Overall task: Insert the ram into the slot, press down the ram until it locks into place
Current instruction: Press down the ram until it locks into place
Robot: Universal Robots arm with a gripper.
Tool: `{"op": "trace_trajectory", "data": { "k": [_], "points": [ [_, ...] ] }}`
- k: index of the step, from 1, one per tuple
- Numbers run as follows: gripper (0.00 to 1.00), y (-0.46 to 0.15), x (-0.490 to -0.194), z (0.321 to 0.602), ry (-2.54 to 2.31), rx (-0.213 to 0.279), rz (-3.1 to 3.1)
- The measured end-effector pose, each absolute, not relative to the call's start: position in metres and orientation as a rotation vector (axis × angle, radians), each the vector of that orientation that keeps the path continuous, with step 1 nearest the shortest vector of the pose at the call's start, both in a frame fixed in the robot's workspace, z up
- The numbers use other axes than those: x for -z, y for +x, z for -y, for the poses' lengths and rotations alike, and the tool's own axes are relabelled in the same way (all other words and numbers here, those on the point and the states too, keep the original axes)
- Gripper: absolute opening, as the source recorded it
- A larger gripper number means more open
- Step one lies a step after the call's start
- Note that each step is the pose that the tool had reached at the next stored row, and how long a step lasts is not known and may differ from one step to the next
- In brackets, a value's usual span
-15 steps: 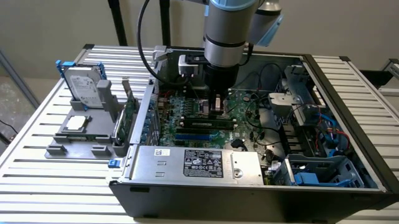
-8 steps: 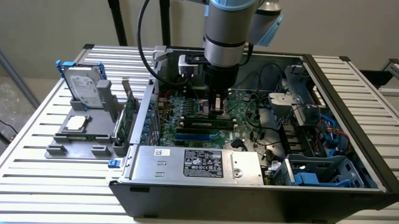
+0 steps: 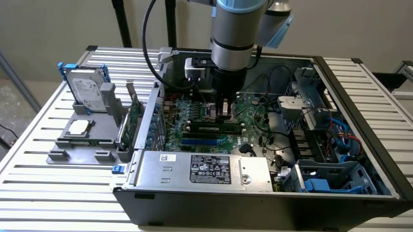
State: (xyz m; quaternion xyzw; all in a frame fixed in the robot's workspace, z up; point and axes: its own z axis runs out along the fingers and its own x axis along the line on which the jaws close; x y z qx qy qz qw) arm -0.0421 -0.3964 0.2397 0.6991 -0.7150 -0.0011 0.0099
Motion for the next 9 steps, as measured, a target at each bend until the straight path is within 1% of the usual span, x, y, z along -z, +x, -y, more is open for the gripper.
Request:
{"op": "trace_trajectory", "data": {
  "k": [9],
  "points": [
    [0.11,-0.046,-0.2344,0.394,2.182,0.004,2.232]
  ]
}}
